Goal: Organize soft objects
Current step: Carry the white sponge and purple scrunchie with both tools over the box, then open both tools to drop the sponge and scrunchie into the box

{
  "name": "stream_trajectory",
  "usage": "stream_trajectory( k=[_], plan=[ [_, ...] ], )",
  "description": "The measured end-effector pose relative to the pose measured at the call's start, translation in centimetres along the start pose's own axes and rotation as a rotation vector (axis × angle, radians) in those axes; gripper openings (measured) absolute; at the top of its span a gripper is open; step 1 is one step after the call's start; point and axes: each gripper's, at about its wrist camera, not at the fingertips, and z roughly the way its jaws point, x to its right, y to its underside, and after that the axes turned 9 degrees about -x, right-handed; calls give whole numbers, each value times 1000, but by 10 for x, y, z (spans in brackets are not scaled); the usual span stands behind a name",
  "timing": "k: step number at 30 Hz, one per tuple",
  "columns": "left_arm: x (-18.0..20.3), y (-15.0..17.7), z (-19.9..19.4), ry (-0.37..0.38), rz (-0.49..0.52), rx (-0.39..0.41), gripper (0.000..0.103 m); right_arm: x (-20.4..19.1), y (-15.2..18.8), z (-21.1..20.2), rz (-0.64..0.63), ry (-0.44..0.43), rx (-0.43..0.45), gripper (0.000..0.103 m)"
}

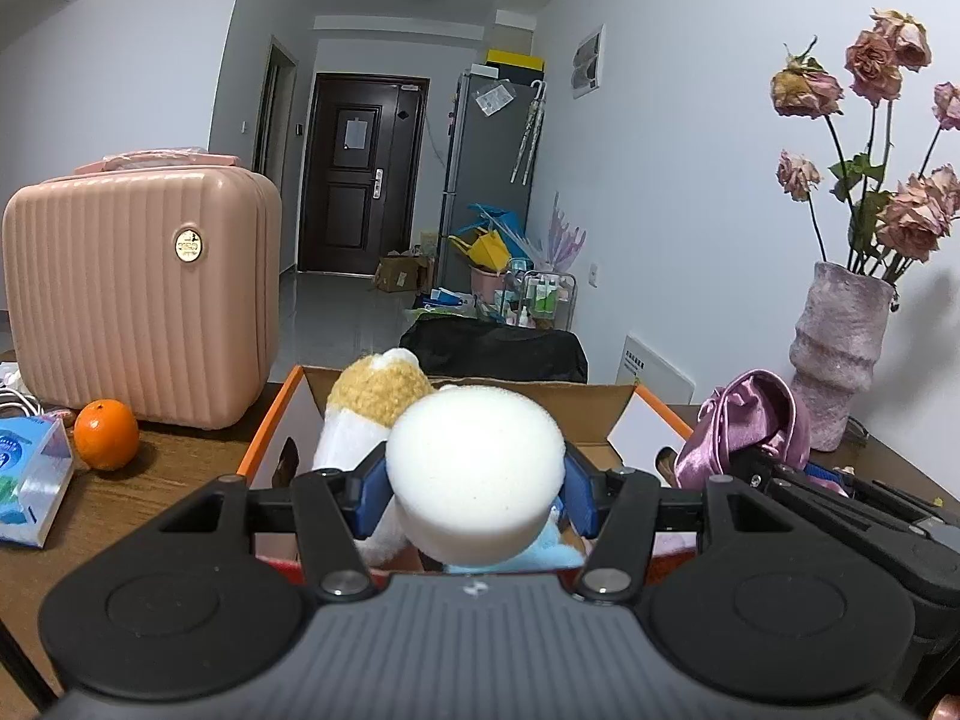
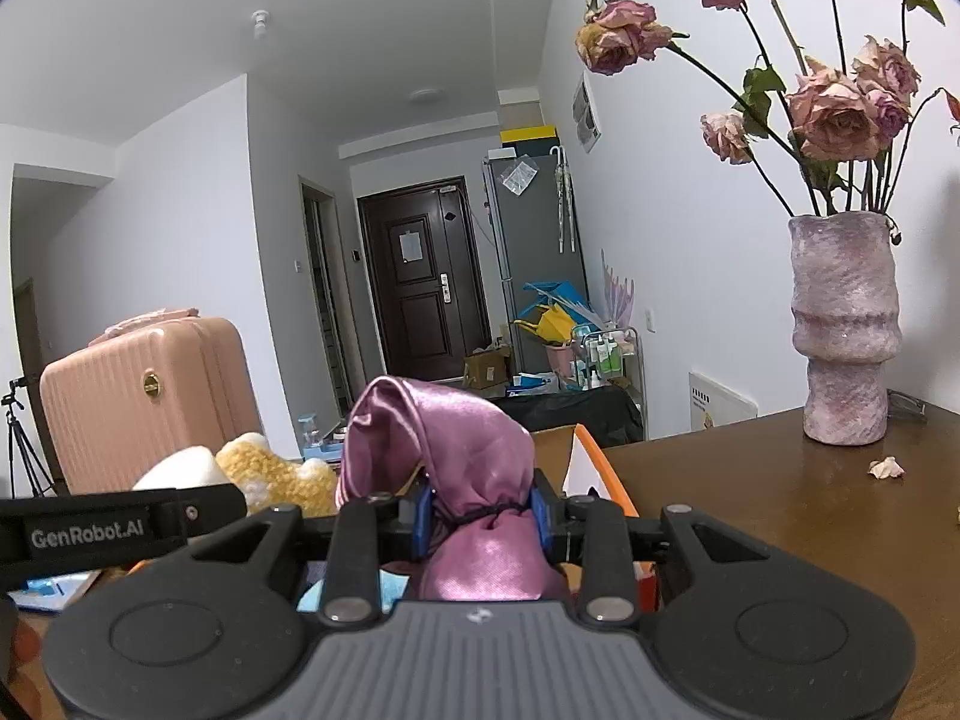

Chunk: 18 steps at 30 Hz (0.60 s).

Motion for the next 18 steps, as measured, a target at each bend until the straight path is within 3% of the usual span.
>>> stream_trajectory(
  k=[18],
  plan=[
    [-6,-25,42,-11,-11,-2,58,1,-17,44,1,24,-13,30]
  ],
)
